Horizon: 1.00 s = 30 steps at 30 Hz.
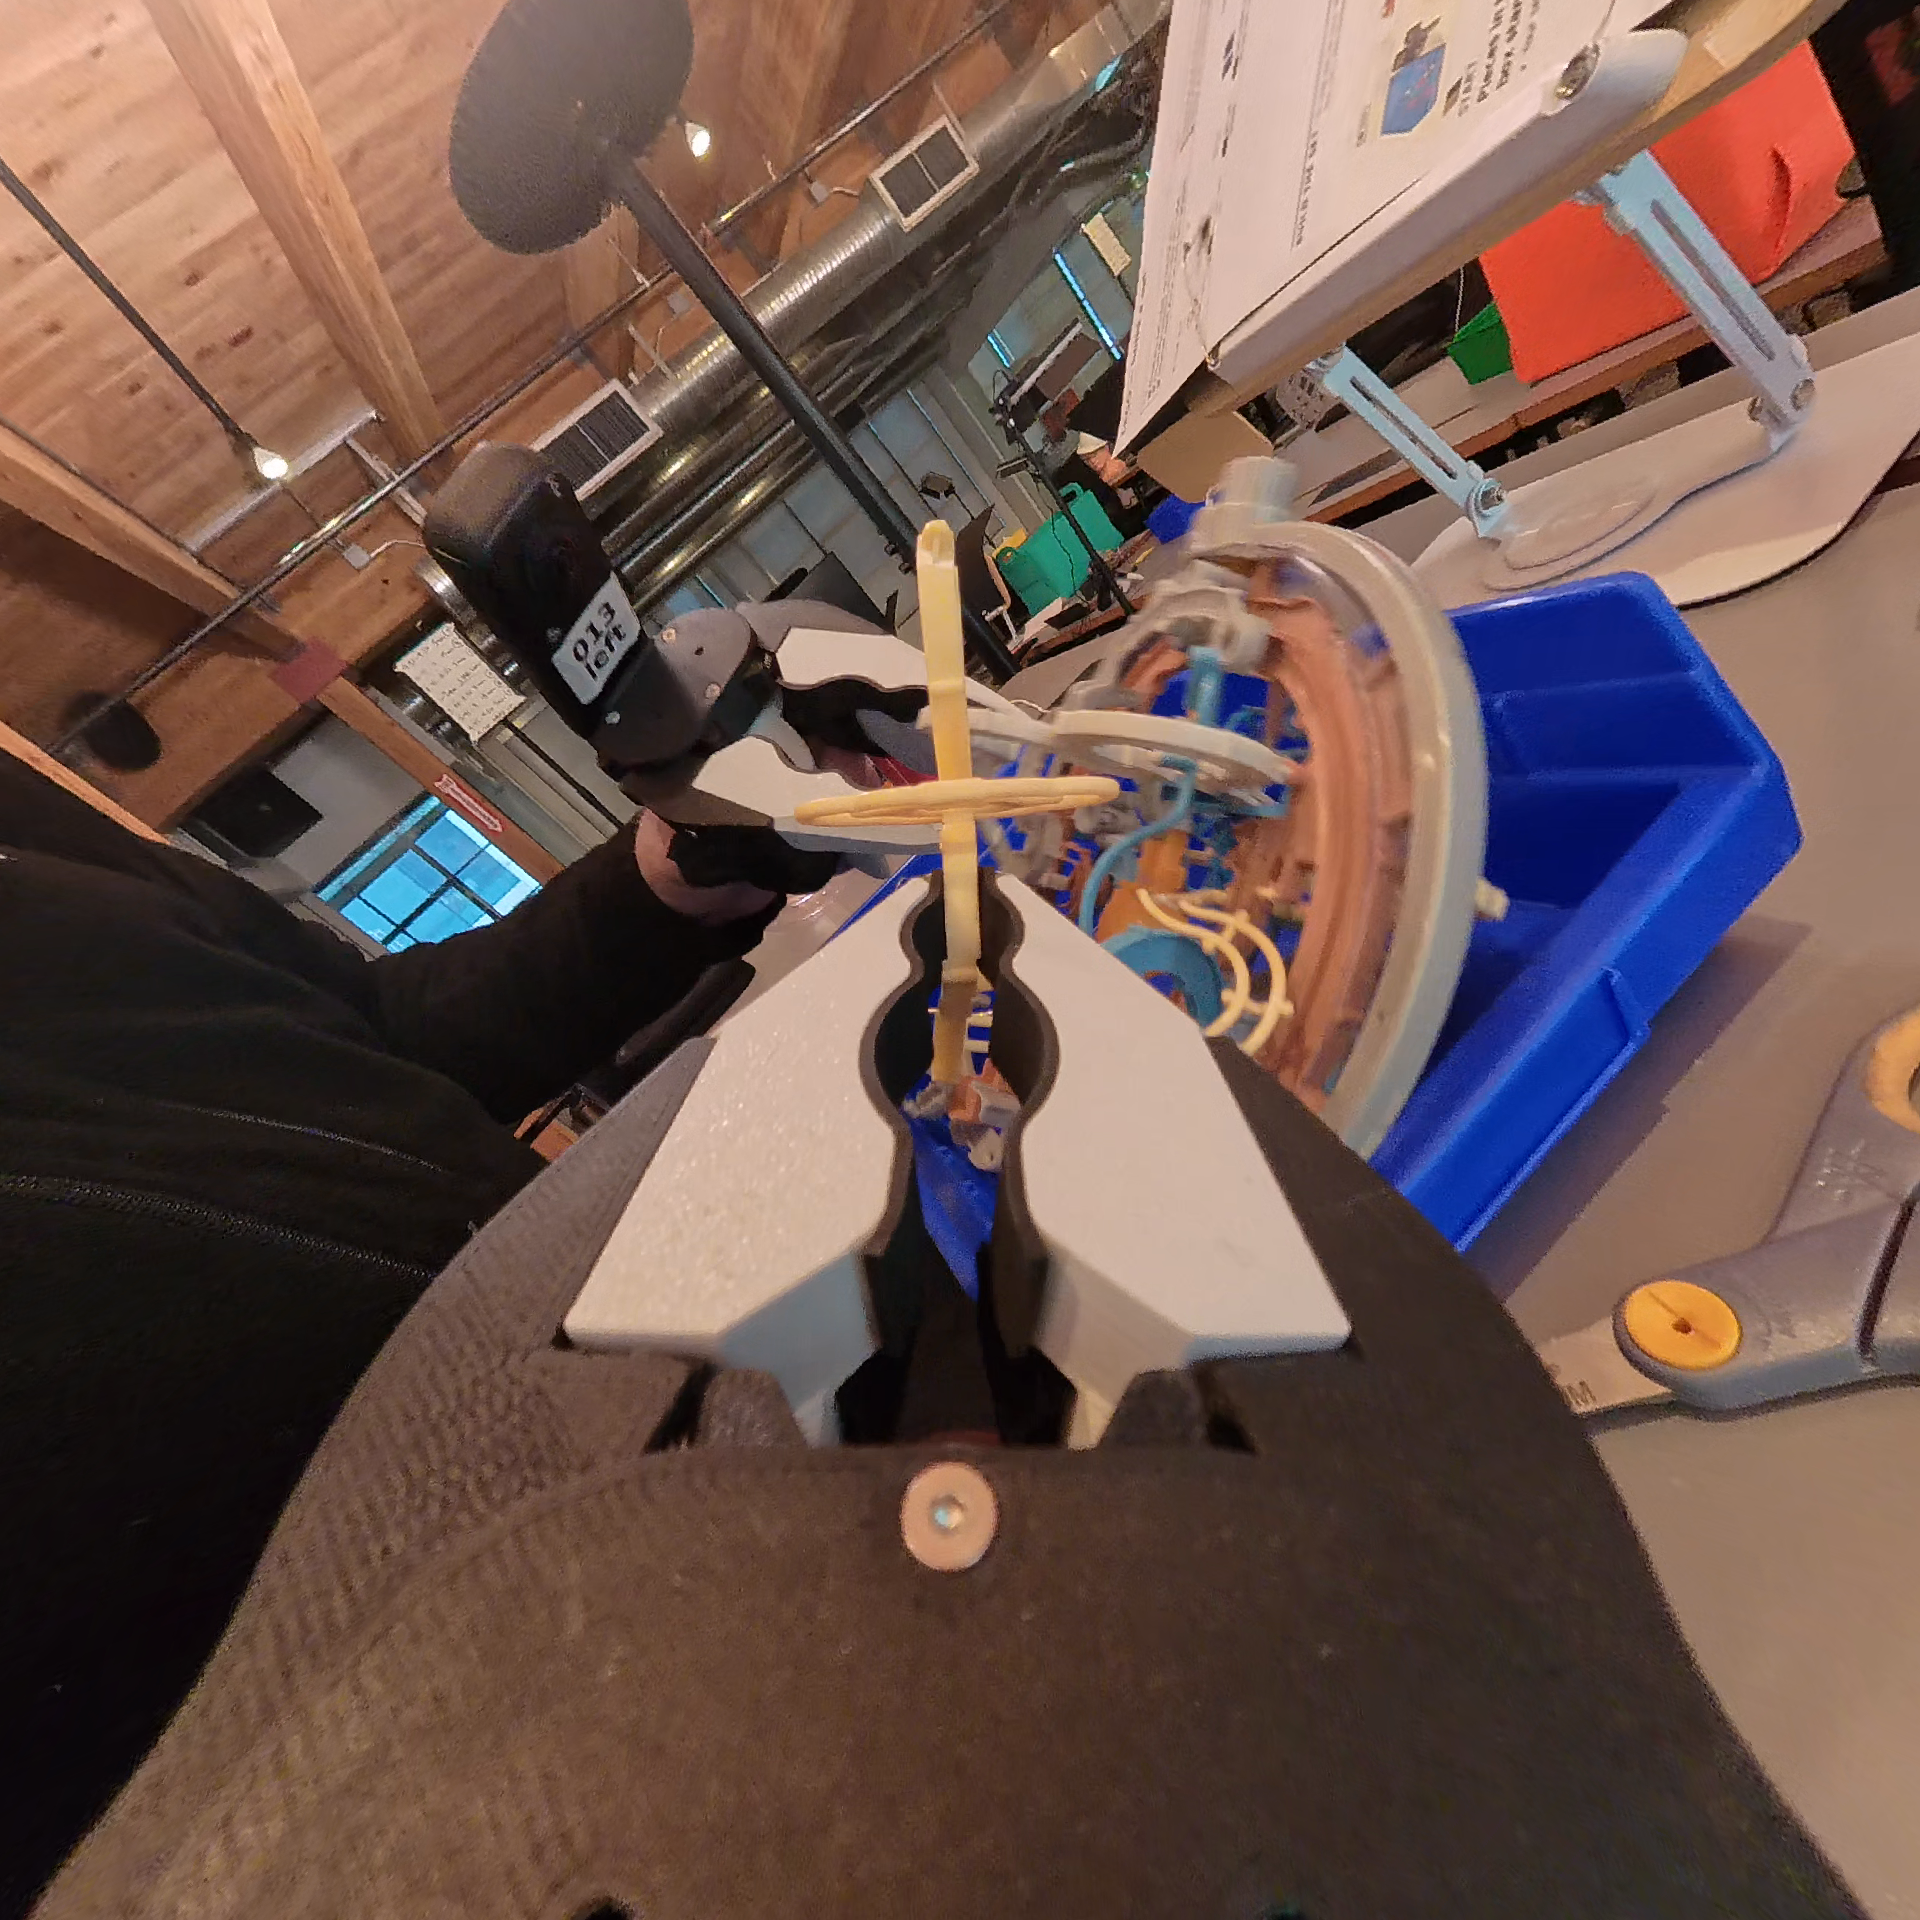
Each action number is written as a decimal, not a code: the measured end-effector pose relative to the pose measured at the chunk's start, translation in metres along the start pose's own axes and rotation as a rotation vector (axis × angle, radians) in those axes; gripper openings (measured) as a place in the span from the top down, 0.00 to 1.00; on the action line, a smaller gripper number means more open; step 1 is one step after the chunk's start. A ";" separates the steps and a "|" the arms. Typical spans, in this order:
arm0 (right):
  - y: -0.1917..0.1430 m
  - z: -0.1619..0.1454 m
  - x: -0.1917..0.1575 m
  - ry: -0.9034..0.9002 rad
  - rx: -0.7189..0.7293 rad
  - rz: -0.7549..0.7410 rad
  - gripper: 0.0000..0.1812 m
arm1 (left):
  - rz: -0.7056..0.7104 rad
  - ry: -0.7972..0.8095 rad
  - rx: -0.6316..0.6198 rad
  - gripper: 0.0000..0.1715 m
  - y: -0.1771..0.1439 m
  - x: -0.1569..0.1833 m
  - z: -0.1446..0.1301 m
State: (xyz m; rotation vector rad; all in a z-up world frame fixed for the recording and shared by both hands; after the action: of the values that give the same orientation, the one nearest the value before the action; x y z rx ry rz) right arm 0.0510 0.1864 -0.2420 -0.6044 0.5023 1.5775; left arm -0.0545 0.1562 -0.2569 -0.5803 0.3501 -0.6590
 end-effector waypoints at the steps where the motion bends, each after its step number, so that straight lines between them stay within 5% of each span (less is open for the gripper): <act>1: 0.000 0.001 -0.001 -0.004 0.002 -0.002 0.99 | -0.003 0.011 0.005 0.77 -0.004 0.002 0.008; 5: 0.001 0.000 -0.001 0.020 0.010 -0.006 0.99 | -0.123 0.046 0.064 0.80 -0.010 0.045 0.052; 9: 0.003 0.001 -0.007 0.026 0.014 0.013 0.99 | -0.171 -0.027 -0.101 0.80 0.033 0.070 0.023; 12: 0.004 0.000 -0.012 0.005 0.002 0.008 0.99 | -0.131 -0.022 -0.113 0.96 0.050 0.069 0.014; 30: 0.008 -0.004 -0.004 0.033 0.012 -0.079 0.99 | -0.007 -0.108 0.105 1.00 0.025 0.061 0.018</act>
State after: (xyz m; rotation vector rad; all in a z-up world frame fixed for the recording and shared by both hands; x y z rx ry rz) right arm 0.0439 0.1798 -0.2426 -0.6347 0.5063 1.4913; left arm 0.0110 0.1393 -0.2652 -0.5146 0.2114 -0.6466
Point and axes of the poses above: each gripper's, where its closed fingertips meet, y out along the fingers, z out of its top, x = y × z across the jaws, the point moved 1 cm from there along -y, back along the fingers, and after that the axes turned 9 degrees about -z, right-handed, at the moved point
